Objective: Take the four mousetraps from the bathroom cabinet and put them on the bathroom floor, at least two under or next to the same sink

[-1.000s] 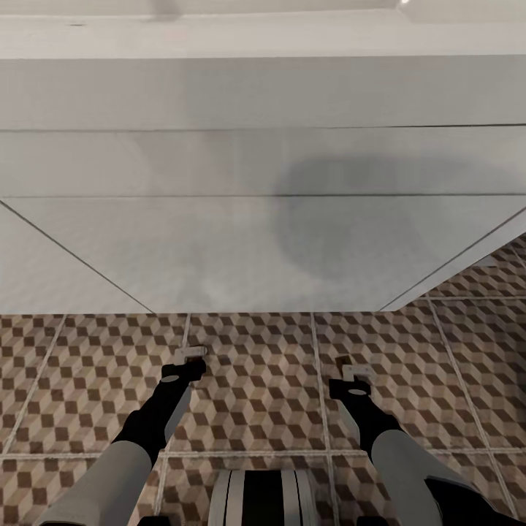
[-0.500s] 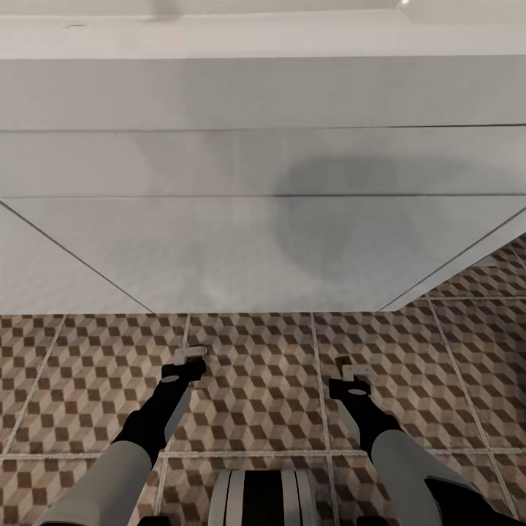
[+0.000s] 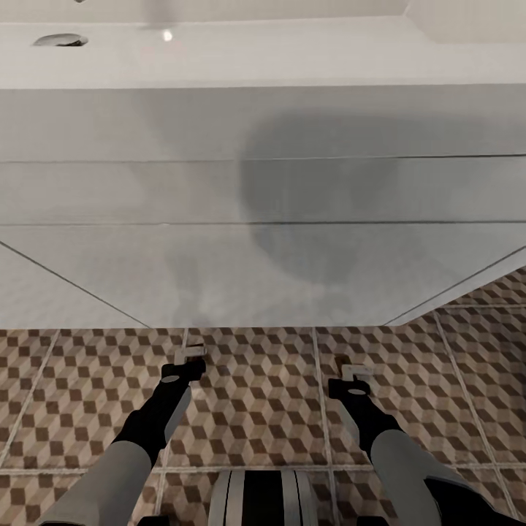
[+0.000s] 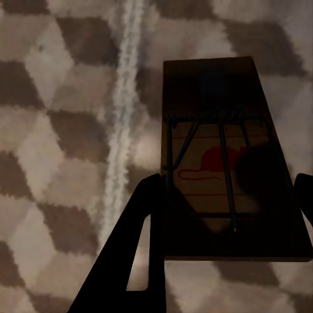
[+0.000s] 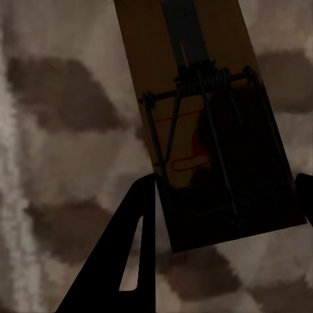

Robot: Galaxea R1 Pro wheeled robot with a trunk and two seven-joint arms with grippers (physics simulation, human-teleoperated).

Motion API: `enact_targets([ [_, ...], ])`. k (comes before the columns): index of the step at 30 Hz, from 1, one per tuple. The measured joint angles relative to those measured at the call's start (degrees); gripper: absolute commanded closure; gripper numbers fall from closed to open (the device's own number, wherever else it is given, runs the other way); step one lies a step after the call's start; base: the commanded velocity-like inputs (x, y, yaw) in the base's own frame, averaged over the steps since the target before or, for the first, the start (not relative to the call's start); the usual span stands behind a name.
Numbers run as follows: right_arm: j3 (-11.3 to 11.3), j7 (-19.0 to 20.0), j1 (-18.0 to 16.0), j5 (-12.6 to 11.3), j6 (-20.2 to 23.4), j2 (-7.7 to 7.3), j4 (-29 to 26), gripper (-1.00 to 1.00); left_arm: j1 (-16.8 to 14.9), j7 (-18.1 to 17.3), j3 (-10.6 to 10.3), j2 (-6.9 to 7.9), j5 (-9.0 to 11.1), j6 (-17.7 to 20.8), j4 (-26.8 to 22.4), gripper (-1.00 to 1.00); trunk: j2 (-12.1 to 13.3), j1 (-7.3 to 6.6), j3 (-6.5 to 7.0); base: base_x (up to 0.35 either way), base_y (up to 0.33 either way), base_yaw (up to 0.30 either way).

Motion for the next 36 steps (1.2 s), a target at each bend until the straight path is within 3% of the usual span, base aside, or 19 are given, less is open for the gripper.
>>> enact_targets([
  [36, 0.0, 0.0, 0.0, 0.0, 0.0, 0.09, 0.0, 1.00, 0.0, -0.1, -0.1, 0.01, 0.0, -0.1, 0.1, 1.00, 0.0, -0.01, 0.00, 0.045, 0.000, 0.000],
])
